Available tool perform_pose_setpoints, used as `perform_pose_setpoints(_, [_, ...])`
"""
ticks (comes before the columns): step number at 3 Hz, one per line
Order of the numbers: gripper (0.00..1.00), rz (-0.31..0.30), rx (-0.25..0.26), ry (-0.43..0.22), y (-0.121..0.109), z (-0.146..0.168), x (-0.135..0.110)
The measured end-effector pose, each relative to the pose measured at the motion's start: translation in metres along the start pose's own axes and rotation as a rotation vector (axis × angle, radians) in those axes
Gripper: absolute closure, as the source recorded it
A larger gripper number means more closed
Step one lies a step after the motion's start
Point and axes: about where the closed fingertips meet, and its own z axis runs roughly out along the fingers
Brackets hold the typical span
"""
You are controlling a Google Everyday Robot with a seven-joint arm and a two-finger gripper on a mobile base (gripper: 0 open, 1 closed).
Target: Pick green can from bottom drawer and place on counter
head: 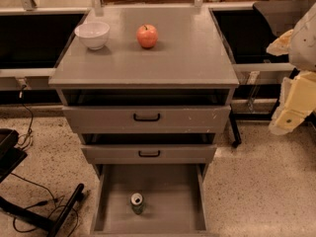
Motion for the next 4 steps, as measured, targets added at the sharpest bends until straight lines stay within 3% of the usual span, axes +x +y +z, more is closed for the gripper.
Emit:
perform_pose_setpoints(1, [0.0,0.003,-0.058,-0.114,0.017,0.048,0.009])
perform_pose_setpoints(2, [0.0,0.043,-0.114,-0.288,0.051,0.116,0.025])
perform_pose_setpoints(3, [0.0,0.125,-0.116,-0.486,0.072,0.18,0.038])
perform_pose_setpoints(4, [0.0,0.198,-0.105,-0.637,0.075,0.223,0.044])
